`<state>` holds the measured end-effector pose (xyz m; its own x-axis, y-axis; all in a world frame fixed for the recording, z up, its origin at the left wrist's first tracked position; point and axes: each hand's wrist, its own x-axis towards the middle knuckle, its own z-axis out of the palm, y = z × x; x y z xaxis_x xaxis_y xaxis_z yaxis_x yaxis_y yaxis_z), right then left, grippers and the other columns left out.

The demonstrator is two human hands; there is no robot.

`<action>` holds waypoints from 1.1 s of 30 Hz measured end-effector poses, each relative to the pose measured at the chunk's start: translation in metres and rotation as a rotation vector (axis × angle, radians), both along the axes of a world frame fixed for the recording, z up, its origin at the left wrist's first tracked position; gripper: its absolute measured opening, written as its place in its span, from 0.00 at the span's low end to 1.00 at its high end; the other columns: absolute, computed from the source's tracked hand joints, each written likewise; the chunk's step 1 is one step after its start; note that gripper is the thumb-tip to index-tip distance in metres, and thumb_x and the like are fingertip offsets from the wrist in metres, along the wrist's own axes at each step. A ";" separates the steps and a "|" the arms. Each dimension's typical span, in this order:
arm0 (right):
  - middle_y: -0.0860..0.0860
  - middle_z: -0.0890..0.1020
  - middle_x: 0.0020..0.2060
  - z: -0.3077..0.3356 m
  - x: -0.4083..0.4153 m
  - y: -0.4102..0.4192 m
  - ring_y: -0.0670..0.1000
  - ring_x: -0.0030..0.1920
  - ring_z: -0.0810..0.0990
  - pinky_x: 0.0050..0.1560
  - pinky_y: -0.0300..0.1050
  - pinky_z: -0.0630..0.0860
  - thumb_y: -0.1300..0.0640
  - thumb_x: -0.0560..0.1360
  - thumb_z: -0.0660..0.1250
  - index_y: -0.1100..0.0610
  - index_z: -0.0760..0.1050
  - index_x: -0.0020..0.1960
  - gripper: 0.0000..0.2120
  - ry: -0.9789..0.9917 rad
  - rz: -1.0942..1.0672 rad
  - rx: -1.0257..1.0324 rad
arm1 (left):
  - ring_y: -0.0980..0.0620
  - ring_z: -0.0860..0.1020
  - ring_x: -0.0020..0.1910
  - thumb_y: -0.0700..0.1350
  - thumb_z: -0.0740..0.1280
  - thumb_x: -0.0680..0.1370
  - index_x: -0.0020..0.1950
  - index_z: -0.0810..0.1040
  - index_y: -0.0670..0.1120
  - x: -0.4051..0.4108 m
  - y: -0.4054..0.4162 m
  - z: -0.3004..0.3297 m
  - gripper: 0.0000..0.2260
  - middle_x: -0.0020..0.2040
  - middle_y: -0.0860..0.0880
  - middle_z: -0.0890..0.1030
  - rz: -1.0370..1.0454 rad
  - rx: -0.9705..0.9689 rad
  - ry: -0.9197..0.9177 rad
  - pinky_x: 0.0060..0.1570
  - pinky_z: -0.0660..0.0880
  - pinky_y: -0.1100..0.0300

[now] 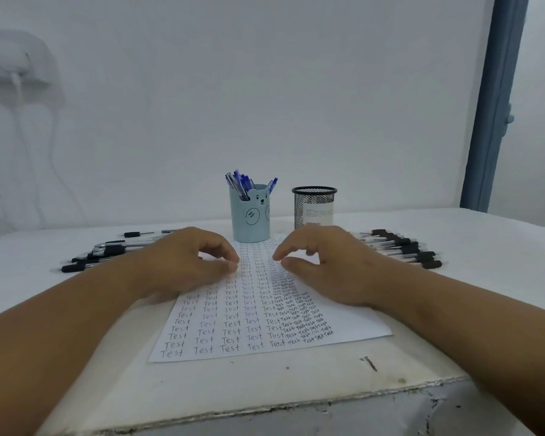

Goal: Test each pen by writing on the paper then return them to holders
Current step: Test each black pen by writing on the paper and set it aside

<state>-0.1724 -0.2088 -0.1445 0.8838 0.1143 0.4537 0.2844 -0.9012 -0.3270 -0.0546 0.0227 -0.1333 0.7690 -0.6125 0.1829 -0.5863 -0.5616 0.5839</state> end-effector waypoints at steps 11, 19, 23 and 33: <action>0.36 0.80 0.51 -0.006 0.009 0.004 0.34 0.54 0.74 0.50 0.24 0.66 0.46 0.80 0.66 0.44 0.81 0.57 0.09 0.066 0.106 -0.122 | 0.65 0.75 0.47 0.44 0.70 0.78 0.49 0.83 0.56 0.036 0.044 0.013 0.07 0.52 0.60 0.80 0.215 0.166 -0.233 0.43 0.67 0.72; 0.35 0.80 0.50 -0.010 0.014 0.000 0.36 0.54 0.76 0.51 0.29 0.69 0.44 0.79 0.66 0.42 0.81 0.55 0.08 0.066 0.127 -0.093 | 0.55 0.78 0.52 0.41 0.73 0.74 0.50 0.85 0.50 0.044 0.057 0.012 0.07 0.51 0.55 0.81 0.318 0.189 -0.245 0.42 0.69 0.70; 0.34 0.80 0.49 -0.011 0.015 -0.001 0.36 0.54 0.76 0.52 0.31 0.70 0.44 0.78 0.67 0.41 0.81 0.54 0.07 0.061 0.140 -0.087 | 0.53 0.77 0.52 0.42 0.74 0.74 0.50 0.85 0.49 0.046 0.058 0.011 0.06 0.49 0.54 0.80 0.369 0.229 -0.276 0.45 0.70 0.66; 0.33 0.80 0.50 -0.013 0.016 -0.003 0.37 0.55 0.77 0.54 0.33 0.71 0.44 0.78 0.68 0.40 0.81 0.53 0.06 0.063 0.140 -0.056 | 0.55 0.76 0.47 0.38 0.66 0.78 0.48 0.84 0.48 0.049 0.055 0.011 0.08 0.46 0.54 0.81 0.309 0.203 -0.317 0.40 0.69 0.68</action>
